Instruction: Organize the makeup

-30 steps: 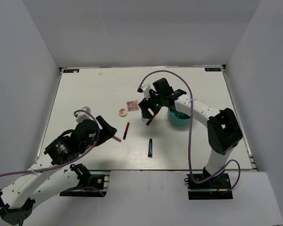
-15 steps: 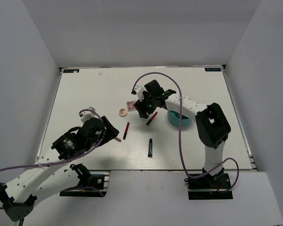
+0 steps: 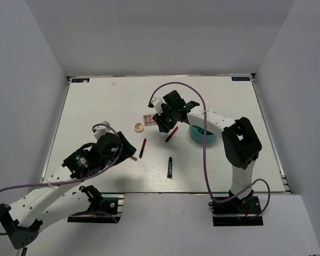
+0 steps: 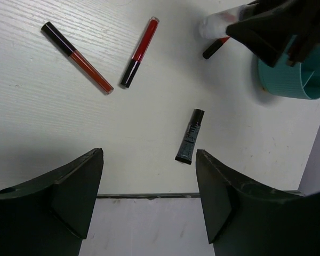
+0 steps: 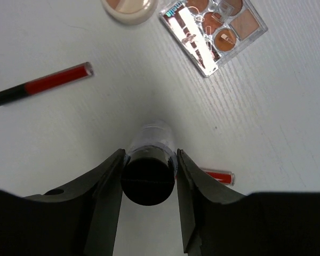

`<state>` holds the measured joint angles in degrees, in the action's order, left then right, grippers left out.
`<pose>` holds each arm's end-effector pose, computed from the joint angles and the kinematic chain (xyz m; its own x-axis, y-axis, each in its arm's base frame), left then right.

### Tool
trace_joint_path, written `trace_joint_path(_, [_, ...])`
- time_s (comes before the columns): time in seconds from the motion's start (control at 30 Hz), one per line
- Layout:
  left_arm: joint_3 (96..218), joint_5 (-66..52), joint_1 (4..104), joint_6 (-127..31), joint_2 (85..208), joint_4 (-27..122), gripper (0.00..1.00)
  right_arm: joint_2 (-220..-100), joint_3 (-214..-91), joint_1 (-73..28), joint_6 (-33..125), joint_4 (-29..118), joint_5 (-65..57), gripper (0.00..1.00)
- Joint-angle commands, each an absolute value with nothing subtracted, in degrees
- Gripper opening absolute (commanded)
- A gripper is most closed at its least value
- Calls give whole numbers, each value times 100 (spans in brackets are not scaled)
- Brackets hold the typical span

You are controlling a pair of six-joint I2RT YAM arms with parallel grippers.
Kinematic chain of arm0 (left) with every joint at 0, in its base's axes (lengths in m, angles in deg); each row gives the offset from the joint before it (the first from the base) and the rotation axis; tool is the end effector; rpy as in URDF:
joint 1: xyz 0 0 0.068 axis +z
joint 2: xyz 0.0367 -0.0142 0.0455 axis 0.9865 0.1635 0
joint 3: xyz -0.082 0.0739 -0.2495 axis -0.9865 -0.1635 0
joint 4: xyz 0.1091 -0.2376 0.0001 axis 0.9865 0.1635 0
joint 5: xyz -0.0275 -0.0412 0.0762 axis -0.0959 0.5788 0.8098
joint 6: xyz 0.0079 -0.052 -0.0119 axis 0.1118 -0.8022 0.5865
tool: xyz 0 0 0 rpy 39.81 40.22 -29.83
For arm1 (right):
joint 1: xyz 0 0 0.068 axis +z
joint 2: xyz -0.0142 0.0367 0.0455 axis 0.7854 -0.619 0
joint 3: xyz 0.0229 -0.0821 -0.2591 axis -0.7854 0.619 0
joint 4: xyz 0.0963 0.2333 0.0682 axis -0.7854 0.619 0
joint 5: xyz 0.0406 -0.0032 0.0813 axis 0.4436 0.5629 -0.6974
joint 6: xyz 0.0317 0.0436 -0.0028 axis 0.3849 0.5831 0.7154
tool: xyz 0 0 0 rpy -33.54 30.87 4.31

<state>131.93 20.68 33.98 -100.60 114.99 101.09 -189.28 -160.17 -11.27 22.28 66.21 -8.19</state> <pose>0.1071 -0.0959 0.2905 -0.7018 -0.4946 -0.5127 -0.2313 0.8389 -0.4926 0.3205 0.2829 0.2196 -0.3382 -0.6658 -0.6651 -0.8721 0.4872 -0.0443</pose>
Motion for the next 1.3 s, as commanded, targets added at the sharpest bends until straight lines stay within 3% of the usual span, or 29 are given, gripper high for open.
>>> trace_joint_path(0.0, [13009, 2088, 3409, -10191, 11556, 10027, 79, -17870, -16190, -1194, 2163, 6750, -1412, 0])
trace_joint_path(0.27, [12806, 2027, 3409, -10420, 12013, 9729, 79, -16216, -16022, -1949, 2137, 6803, -2354, 0])
trace_joint_path(0.57, [12824, 1922, 3409, -10165, 12576, 9334, 82, -15196, -15900, -3678, 2383, 6636, -1221, 0])
trace_joint_path(0.73, [12876, 1807, 3409, -9954, 12795, 9149, 82, -15090, -15584, -4393, 2523, 6977, -807, 0])
trace_joint_path(1.03, [12964, 1754, 3409, -9778, 12936, 9069, 82, -15379, -15109, -5280, 2901, 7418, -1843, 0])
trace_joint_path(1.27, [12973, 1746, 3409, -9805, 12849, 9148, 83, -15845, -14792, -5396, 2928, 7260, -2283, 0])
